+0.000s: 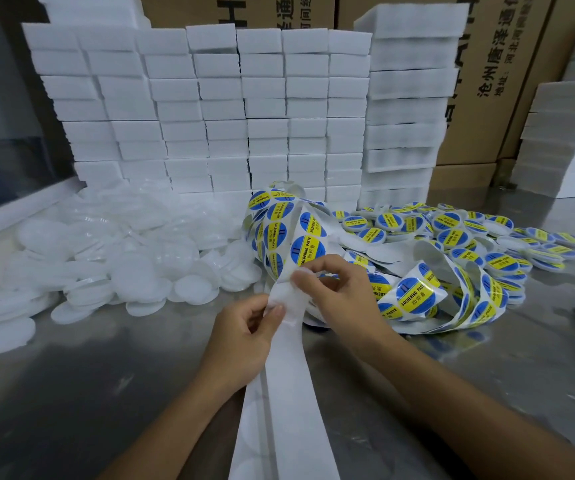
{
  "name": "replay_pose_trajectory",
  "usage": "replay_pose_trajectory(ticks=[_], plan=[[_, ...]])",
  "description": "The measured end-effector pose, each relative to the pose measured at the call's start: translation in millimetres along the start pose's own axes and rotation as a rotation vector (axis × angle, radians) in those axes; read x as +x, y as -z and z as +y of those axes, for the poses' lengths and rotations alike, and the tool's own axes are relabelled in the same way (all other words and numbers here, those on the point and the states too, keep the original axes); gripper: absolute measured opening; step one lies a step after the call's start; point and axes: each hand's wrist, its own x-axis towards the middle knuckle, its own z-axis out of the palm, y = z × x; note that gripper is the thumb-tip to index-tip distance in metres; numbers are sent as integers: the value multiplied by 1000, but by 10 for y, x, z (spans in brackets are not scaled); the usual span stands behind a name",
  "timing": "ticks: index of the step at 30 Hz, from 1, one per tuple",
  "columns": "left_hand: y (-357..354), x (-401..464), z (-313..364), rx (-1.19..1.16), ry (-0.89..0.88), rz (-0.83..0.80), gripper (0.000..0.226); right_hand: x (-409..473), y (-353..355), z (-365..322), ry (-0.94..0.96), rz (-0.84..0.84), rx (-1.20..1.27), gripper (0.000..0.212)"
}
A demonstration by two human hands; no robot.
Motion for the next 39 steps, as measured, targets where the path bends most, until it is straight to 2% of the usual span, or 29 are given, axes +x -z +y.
replay_pose_trajectory(ticks=[5,7,9,11,13,16,21,26,30,37,39], plan=[[3,6,-17,64,15,22,28,48,40,-11,-31,231,10,28],[6,5,-36,92,24,29,30,65,90,-52,-29,250,94,27],[0,5,-50,138,29,45,28,72,129,-94,-5,221,193,22],[-4,5,-51,190,26,82,11,60,132,-130,25,184,254,14],[-7,7,-30,205,32,136,14,35,101,-148,50,133,250,8],[-4,15,15,133,61,185,20,-2,39,-159,80,22,210,25],[78,23,104,-223,182,188,11,-64,1,-143,113,-165,93,38],[96,49,100,-273,235,251,8,-75,15,-120,123,-200,4,45],[84,50,75,-169,177,302,10,-48,2,-57,69,-139,57,36],[107,42,74,241,-171,325,19,-9,-5,20,29,-123,44,16],[110,41,61,279,-225,319,20,-2,-9,20,35,-113,29,10]])
